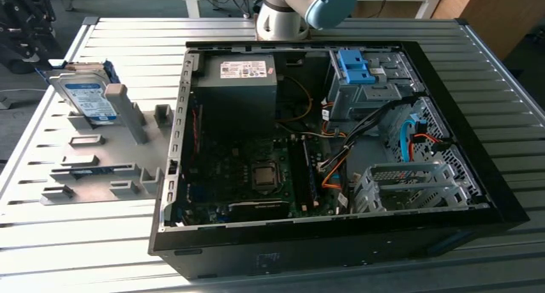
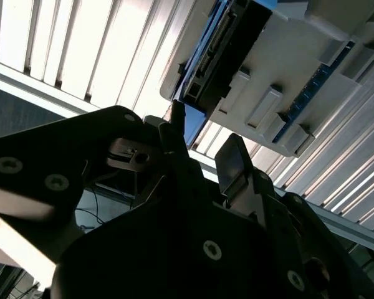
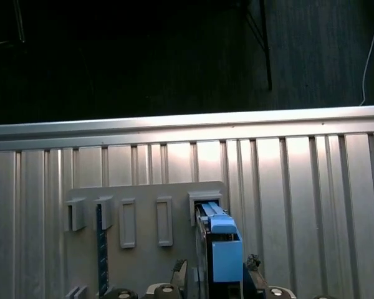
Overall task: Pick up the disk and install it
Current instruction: 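Pick up the disk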
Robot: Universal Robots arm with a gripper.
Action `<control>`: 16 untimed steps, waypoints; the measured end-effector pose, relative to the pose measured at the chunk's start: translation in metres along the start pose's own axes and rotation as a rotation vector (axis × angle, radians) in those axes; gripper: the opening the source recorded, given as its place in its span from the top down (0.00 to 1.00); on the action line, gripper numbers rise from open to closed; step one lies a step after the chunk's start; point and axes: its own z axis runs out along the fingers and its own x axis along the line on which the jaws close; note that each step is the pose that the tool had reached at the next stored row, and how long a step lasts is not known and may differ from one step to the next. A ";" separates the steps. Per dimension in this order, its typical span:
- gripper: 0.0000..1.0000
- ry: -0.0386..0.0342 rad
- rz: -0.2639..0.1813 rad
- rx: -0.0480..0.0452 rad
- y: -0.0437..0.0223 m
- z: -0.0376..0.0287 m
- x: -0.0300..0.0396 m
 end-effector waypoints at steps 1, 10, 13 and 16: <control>0.53 -0.0001 0.000 0.0002 0.0000 0.0001 0.0000; 0.45 0.0001 -0.016 -0.0001 -0.0001 0.0010 0.0000; 0.45 -0.0010 -0.062 -0.0023 0.0000 0.0025 0.0000; 0.45 -0.0006 -0.083 -0.0034 0.0002 0.0042 -0.0002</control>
